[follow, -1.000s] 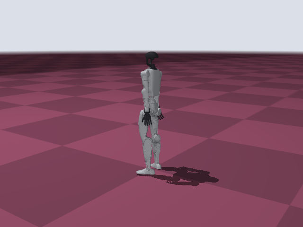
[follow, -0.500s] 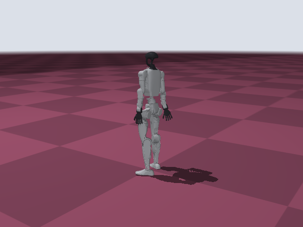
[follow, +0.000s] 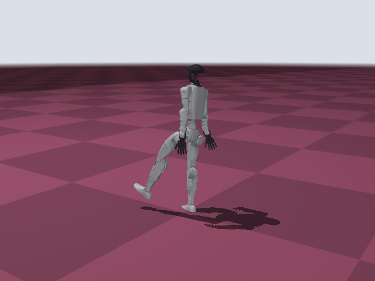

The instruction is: In place motions

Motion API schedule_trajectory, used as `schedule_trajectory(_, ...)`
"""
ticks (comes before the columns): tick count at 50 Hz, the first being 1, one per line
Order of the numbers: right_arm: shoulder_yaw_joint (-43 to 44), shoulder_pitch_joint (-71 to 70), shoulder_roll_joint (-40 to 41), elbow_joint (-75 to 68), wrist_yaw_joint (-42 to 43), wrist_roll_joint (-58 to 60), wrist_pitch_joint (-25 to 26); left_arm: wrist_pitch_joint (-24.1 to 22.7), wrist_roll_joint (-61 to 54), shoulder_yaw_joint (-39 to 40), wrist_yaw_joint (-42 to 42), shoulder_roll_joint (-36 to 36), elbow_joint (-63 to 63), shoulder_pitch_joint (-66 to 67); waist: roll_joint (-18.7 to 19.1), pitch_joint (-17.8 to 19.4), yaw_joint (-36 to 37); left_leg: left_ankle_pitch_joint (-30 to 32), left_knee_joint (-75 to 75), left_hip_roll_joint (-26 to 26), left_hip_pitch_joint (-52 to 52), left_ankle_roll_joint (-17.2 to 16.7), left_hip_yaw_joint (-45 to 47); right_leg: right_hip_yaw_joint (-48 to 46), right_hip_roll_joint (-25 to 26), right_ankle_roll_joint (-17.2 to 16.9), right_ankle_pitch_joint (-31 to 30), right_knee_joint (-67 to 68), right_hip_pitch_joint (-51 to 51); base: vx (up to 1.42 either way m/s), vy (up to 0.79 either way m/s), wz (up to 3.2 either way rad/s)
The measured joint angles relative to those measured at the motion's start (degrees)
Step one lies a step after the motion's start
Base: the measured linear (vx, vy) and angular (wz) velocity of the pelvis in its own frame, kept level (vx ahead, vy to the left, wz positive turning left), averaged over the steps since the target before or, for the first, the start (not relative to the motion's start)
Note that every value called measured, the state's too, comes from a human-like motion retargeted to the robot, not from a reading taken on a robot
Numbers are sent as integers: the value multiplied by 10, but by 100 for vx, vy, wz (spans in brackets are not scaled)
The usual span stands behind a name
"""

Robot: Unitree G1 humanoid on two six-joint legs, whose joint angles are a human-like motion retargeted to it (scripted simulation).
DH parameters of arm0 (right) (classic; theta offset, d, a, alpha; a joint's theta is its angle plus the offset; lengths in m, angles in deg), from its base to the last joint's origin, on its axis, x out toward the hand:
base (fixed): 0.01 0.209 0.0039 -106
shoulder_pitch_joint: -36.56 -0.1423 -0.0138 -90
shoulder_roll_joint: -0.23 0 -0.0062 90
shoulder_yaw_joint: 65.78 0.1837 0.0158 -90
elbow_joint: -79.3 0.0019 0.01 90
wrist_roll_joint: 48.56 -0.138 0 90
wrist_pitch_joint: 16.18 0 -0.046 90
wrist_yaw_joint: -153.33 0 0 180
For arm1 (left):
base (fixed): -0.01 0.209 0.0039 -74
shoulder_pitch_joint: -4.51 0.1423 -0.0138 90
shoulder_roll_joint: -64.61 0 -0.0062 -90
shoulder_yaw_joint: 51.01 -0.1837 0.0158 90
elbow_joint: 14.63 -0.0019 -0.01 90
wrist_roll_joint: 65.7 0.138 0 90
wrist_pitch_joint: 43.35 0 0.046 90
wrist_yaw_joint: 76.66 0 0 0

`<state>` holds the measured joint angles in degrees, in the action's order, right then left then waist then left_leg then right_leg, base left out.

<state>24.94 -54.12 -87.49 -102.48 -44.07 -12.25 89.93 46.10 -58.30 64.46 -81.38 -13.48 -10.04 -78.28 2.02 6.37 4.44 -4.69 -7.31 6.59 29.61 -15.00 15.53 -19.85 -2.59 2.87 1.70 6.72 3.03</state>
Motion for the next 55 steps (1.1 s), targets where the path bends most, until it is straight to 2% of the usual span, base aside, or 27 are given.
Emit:
schedule_trajectory(2, -3, -9, -3, 7, -1, 14, -1, 4, -2, 3, 0, 4, -10, -2, -3, 25, 23, 2, 13, -17, 49, 0, -10, 10, -21, -1, 0, 15, 0, -11, 25, -45)
schedule_trajectory(5, -13, -26, -2, 24, -9, 31, -6, 10, -2, 10, -1, 7, -28, -3, -8, 57, 54, 11, 9, -14, 113, 0, 0, 29, -38, 6, -1, 31, -7, -14, 15, -53)
schedule_trajectory(9, -22, -37, 6, 51, -22, 51, -15, 17, 8, 16, 0, 5, -52, 10, -9, 72, 74, 20, 18, -17, 145, 0, 9, 46, -46, 11, 0, 40, -10, -5, 11, -38)
schedule_trajectory(15, -24, -35, 24, 76, -33, 58, -32, 27, 17, 24, 5, -3, -80, 23, 1, 50, 48, 16, 11, -25, 102, 0, 15, 25, -34, 8, -5, 27, -13, -1, -2, 32)
schedule_trajectory(18, -23, -21, 34, 74, -36, 63, -33, 29, 14, 27, 8, -7, -80, 30, 0, 19, 26, 13, -19, -9, 44, 0, 11, 9, -18, 12, -8, 7, -17, 5, -27, 44)
schedule_trajectory(20, -22, -10, 40, 69, -35, 65, -32, 29, 11, 29, 9, -10, -76, 32, -3, -2, 16, 9, -56, 19, -3, 0, 13, 4, -1, 18, -11, -8, -20, 4, -31, 32)
schedule_trajectory(22, -15, -1, 41, 62, -32, 68, -30, 29, 9, 27, 10, -12, -69, 28, -9, -27, -6, 5, -101, 18, -38, 39, 9, -9, -7, 10, -13, -13, -35, 2, -4, 69)
schedule_trajectory(26, -3, 16, 36, 36, -21, 68, -22, 27, 2, 23, 12, -13, -48, 14, -28, -74, -55, -7, -187, 4, -110, 138, -1, -33, -39, -9, -15, -20, -63, 4, 8, 84)
schedule_trajectory(28, 4, 23, 34, 18, -12, 63, -14, 25, 0, 20, 11, -14, -36, 5, -29, -93, -79, -1, -187, -10, -155, 172, -23, -42, -43, -17, -14, -24, -70, 7, 11, 77)
schedule_trajectory(30, 11, 33, 32, 5, -5, 56, -6, 19, 1, 14, 13, -15, -23, 0, -20, -114, -99, -26, -129, -24, -215, 147, -36, -55, -35, -24, -13, -30, -78, 8, 12, 73)
schedule_trajectory(32, 22, 35, 24, -20, 5, 39, 5, 16, 1, 4, 10, -14, -13, -10, 1, -132, -123, -81, -47, -12, -273, 135, 36, -79, -21, -29, -9, -36, -77, 14, 20, 90)
schedule_trajectory(33, 26, 36, 19, -32, 9, 30, 8, 15, 2, 0, 9, -12, -9, -16, 12, -138, -132, -82, -5, -7, -295, 123, 84, -88, -12, -32, -9, -41, -75, 18, 17, 90)
schedule_trajectory(35, 32, 41, 13, -49, 15, 13, 13, 14, 5, -4, 8, -10, -7, -29, 35, -159, -157, -46, 59, -10, -301, 95, 83, -111, -1, -34, -10, -49, -78, 11, 13, 108)
schedule_trajectory(37, 36, 36, 14, -56, 20, -9, 18, 12, 6, 1, 10, -7, -5, -51, 41, -175, -182, -37, 64, 2, -277, 67, 92, -141, -13, -39, -12, -50, -95, -14, 17, 109)
schedule_trajectory(38, 39, 33, 16, -56, 28, -22, 17, 11, 7, 4, 11, -6, -1, -60, 44, -177, -184, -41, 60, 1, -267, 77, 109, -140, -14, -40, -13, -49, -104, -14, 21, 57)
schedule_trajectory(40, 44, 30, 21, -56, 37, -47, 4, 5, 5, -6, 5, -7, 11, -78, 38, -161, -175, -29, 44, -20, -235, 99, -9, -139, -19, -44, -19, -52, -99, -6, 17, 15)
schedule_trajectory(43, 20, 21, 30, -53, 33, -82, -13, -3, 9, -33, -5, -22, 34, -92, 2, -130, -138, -38, 30, -30, -259, 115, 32, -148, -35, -45, -27, -59, -77, 7, 16, -26)
schedule_trajectory(47, 4, 7, 50, -25, 19, -26, -9, -6, -7, -22, 9, -22, 40, -66, -29, -129, -83, -42, 32, -48, -284, 126, 45, -120, -53, -48, -37, -53, -76, 12, 17, -68)
schedule_trajectory(50, -13, 0, 60, 28, -12, 37, -27, -1, -28, 6, 7, -18, 6, -38, -35, -138, -69, -44, 38, -59, -294, 138, 48, -105, -58, -50, -46, -52, -79, 9, 18, -48)
schedule_trajectory(55, -63, -26, 65, 122, -47, 74, -71, 19, -12, 37, 10, -23, -64, 1, -29, -137, -94, -49, 39, -66, -305, 151, 55, -91, -64, -56, -55, -45, -83, 3, 23, -27)
